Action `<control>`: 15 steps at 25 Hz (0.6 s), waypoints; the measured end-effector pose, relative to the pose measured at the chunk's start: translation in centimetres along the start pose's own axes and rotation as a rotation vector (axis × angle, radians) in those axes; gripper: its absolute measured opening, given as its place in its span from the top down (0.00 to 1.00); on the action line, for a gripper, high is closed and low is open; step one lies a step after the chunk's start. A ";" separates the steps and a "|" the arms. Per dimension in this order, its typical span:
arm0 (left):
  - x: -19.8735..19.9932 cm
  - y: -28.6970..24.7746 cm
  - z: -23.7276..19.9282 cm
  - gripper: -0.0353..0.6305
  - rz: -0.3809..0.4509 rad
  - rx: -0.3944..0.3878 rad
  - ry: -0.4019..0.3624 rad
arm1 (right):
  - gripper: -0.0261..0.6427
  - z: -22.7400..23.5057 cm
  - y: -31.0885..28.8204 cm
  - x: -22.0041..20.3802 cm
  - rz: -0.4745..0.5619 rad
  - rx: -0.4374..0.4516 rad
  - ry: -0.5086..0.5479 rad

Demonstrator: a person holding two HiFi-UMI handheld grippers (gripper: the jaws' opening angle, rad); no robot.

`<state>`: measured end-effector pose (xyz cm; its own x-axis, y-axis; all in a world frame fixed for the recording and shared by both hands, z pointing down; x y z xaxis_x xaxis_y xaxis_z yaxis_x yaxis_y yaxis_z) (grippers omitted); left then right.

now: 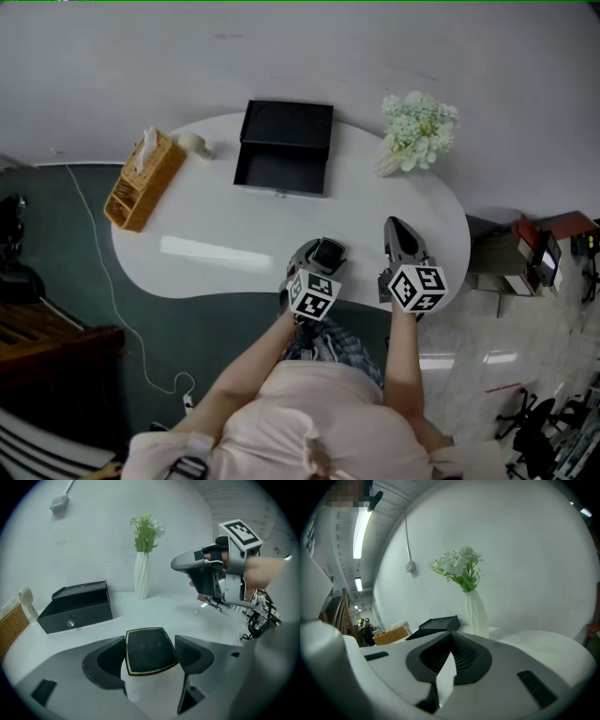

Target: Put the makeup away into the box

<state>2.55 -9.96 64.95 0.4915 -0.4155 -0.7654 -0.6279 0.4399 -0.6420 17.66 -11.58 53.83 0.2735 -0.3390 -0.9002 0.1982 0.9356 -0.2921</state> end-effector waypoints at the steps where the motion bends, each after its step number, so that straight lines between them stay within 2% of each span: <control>1: 0.5 0.2 -0.6 0.42 0.015 0.013 0.007 | 0.94 -0.2 -0.4 0.2 0.001 0.009 0.003; 7: 3.9 1.8 -6.6 0.42 0.111 0.129 0.076 | 0.94 -2.3 -4.2 1.3 -0.005 0.080 0.028; 12: 6.3 2.8 -12.8 0.42 0.141 0.220 0.142 | 0.94 -4.8 -8.4 2.4 -0.019 0.150 0.057; 15: 7.9 2.6 -16.1 0.42 0.157 0.253 0.155 | 0.94 -6.5 -11.3 3.3 -0.028 0.193 0.077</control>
<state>-4.95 -24.93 57.95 0.2905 -0.4349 -0.8523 -0.5096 0.6836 -0.5225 10.24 -22.68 52.06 0.1942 -0.3492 -0.9167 0.3830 0.8873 -0.2569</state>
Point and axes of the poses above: the fingertips, and each gripper's own axes: y backward along the fingers, z to its right, x out of its top, the point moved 4 cm from there along y, backward along the fingers, and after that the axes turned 3 degrees about -y, right-handed, at the moved point
